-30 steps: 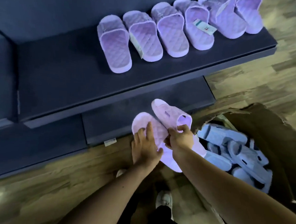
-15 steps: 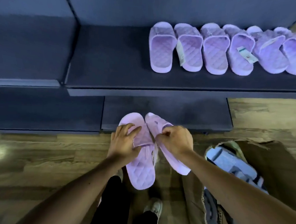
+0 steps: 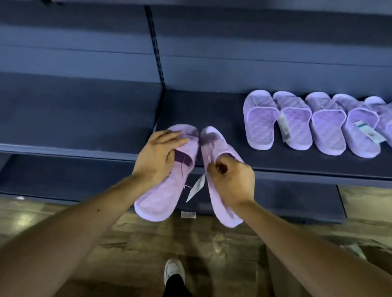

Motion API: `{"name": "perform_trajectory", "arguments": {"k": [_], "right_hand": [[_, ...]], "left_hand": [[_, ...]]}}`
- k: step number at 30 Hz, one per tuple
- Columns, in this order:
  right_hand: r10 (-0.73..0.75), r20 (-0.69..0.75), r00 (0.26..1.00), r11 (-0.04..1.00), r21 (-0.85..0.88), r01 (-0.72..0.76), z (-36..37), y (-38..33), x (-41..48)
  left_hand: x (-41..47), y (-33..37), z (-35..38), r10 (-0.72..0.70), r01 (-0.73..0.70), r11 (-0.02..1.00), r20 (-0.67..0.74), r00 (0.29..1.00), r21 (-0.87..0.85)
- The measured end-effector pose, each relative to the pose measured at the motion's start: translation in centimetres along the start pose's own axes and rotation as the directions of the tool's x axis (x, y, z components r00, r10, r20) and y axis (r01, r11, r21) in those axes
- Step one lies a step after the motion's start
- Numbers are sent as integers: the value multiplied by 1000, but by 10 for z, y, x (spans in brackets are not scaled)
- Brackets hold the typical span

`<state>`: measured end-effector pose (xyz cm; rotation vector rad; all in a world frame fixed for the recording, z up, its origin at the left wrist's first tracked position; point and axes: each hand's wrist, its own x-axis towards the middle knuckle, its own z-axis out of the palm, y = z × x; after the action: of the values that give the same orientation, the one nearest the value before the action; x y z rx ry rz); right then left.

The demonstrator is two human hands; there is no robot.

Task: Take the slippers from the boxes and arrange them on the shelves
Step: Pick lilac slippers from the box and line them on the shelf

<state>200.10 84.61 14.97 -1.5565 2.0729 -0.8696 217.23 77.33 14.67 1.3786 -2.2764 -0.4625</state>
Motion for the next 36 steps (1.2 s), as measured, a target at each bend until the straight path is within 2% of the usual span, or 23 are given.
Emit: {"name": "perform_trajectory", "arguments": {"k": [3, 6, 7, 8, 10, 12, 14, 16, 17, 18, 21, 25, 27, 32, 36], "right_hand": [[-91, -34, 995, 989, -119, 86, 14, -7, 37], [-194, -129, 972, 952, -263, 155, 28, -6, 78], [-144, -99, 985, 951, -288, 110, 31, -6, 90], [-28, -2, 1000, 946, -323, 26, 36, -4, 101], [164, 200, 966, 918, -390, -75, 43, 4, 114], [205, 339, 918, 920, -386, -63, 56, 16, 110], [128, 372, 919, 943, -332, 3, 66, 29, 96], [-70, 267, 961, 937, -312, 155, 72, 44, 83], [-133, 206, 969, 920, -338, 198, 72, 50, 81], [-120, 187, 975, 910, -372, 183, 70, 57, 79], [115, 281, 953, 925, -381, 1, 67, 69, 69], [103, 258, 961, 942, -335, -11, 71, 71, 69], [130, 251, 959, 939, -341, -38, 75, 67, 74], [314, 276, 909, 913, -351, -209, 78, 51, 101], [305, 280, 910, 914, -355, -196, 74, 53, 125]], "left_hand": [[26, -20, 7, 51, -51, 998, -6, 999, 24], [59, -34, 26, -21, 21, 1000, 9, 1000, -3], [69, -35, 33, -41, 41, 999, 34, 999, 0], [77, -37, 41, -69, 68, 997, 80, 994, 20], [83, -37, 55, -164, 154, 986, 189, 968, 71], [71, -35, 67, -201, 173, 976, 243, 949, 131], [47, -33, 79, -124, 89, 978, 187, 974, 186], [27, -33, 92, -93, 55, 966, 137, 986, 254], [22, -32, 97, -128, 87, 958, 135, 983, 274], [18, -30, 100, -175, 127, 949, 147, 973, 287], [14, -32, 109, -214, 144, 938, 198, 957, 317], [25, -35, 111, -236, 169, 947, 235, 943, 272], [37, -39, 108, -198, 127, 959, 280, 939, 253], [89, -55, 101, -169, 42, 957, 432, 886, 288], [116, -49, 110, -221, 103, 955, 434, 873, 279]]}}
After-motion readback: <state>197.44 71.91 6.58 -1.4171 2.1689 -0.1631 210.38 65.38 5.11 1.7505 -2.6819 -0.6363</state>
